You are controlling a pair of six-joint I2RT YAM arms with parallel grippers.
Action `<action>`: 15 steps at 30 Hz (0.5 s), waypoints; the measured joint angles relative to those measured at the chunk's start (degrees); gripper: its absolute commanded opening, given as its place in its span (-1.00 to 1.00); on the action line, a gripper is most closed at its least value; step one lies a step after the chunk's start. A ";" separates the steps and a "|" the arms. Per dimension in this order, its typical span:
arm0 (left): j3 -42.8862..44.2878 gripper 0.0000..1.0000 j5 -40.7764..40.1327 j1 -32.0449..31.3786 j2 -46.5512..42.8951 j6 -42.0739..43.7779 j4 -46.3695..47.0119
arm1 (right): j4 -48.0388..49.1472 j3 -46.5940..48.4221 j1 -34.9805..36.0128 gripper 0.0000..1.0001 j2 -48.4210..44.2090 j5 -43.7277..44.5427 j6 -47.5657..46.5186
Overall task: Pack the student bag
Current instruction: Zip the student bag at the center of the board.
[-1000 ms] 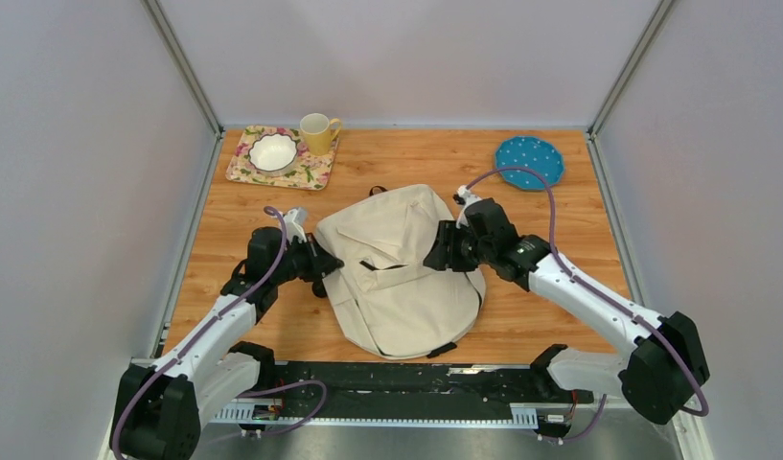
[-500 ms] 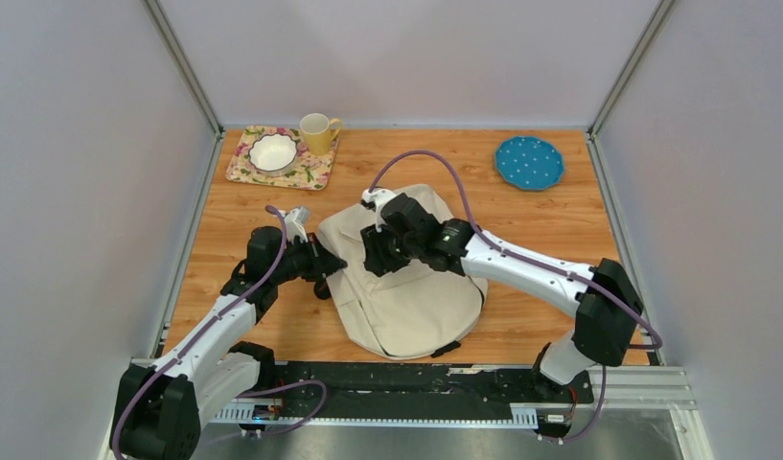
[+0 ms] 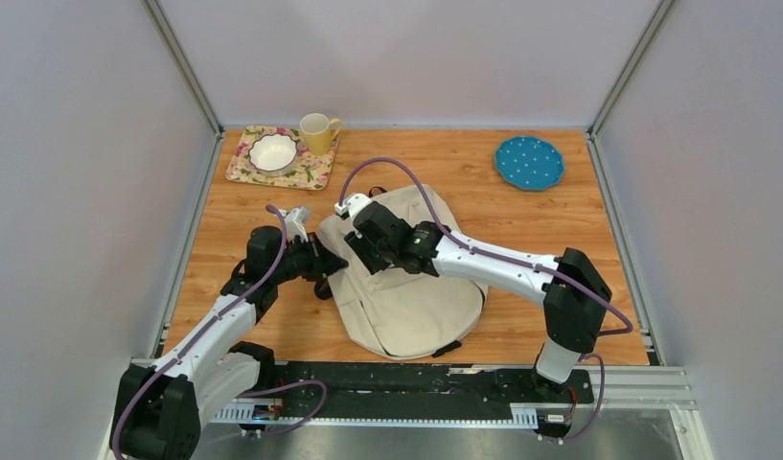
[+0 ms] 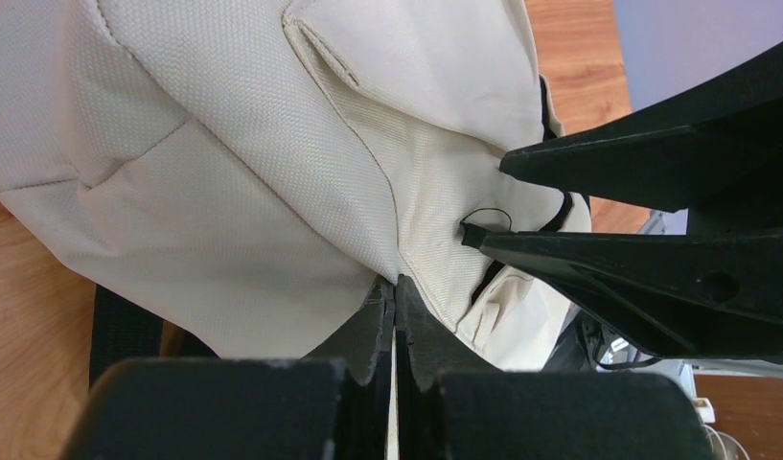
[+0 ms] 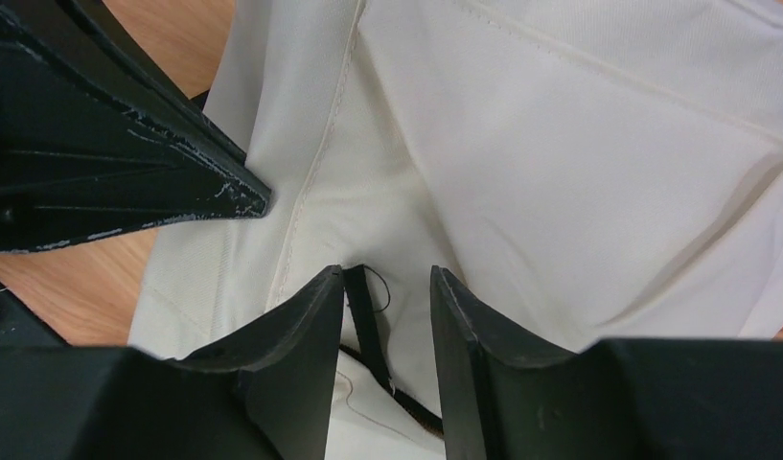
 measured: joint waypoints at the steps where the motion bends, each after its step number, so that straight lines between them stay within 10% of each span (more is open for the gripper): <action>1: 0.00 -1.00 0.04 0.00 0.00 -0.02 0.07 | -0.13 0.81 0.20 -0.17 0.59 0.46 -0.63; 15: 0.00 -1.00 0.46 0.00 0.00 -0.17 0.42 | -0.20 0.37 3.21 -0.18 1.57 2.56 -1.53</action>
